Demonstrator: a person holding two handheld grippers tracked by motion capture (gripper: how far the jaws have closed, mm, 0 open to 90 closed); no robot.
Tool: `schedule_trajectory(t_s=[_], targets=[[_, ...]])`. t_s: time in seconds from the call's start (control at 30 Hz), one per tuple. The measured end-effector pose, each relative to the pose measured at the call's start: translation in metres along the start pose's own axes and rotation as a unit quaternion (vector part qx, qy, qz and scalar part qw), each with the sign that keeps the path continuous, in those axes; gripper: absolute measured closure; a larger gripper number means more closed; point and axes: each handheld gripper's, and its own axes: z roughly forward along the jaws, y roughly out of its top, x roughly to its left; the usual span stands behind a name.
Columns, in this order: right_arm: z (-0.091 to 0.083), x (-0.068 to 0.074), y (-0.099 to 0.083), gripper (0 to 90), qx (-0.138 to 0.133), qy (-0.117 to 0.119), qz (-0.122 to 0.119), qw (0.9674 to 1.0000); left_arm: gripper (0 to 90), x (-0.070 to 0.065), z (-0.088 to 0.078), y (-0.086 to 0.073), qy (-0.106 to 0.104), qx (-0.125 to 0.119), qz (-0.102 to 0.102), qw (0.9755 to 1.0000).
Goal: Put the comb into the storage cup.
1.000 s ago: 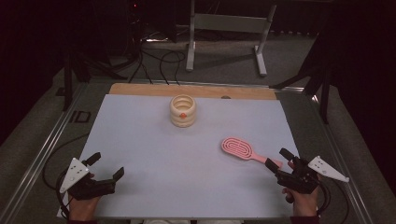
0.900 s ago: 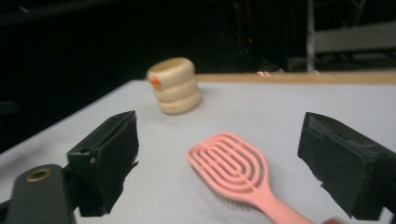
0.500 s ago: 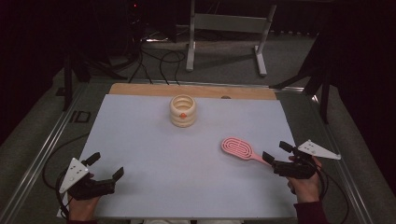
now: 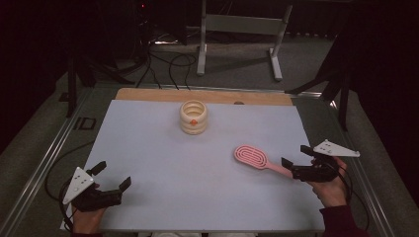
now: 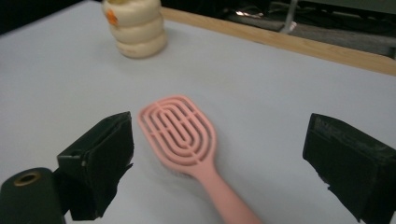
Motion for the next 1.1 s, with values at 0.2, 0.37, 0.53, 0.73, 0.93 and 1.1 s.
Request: schedule_trajectory(t_s=[0.2, 0.37, 0.53, 0.73, 0.93, 1.1], targets=[[0.002, -0.003, 0.005, 8.8, 0.015, -0.011, -0.016, 0.9997, 0.7, 0.000, 0.000, 0.000, -0.001, 0.000, 0.000, 1.0000], [0.008, -0.002, 0.015, 8.9, 0.047, -0.021, -0.047, 0.9976, 0.7, 0.000, 0.000, 0.000, -0.001, 0.001, 0.000, 1.0000], [0.015, -0.002, 0.021, 8.9, 0.070, -0.025, -0.080, 0.9941, 0.7, 0.000, 0.001, 0.000, -0.001, 0.001, 0.000, 1.0000], [0.023, -0.002, 0.026, 8.9, 0.092, -0.024, -0.096, 0.9909, 0.7, 0.000, 0.001, 0.000, -0.002, 0.001, 0.000, 1.0000], [0.031, -0.007, 0.027, 8.9, 0.110, -0.023, -0.096, 0.9890, 0.7, 0.000, 0.001, 0.000, -0.002, 0.001, 0.000, 1.0000], [0.041, -0.010, 0.024, 8.9, 0.136, -0.025, -0.102, 0.9850, 0.7, 0.000, 0.001, -0.001, -0.002, 0.002, 0.000, 1.0000]])
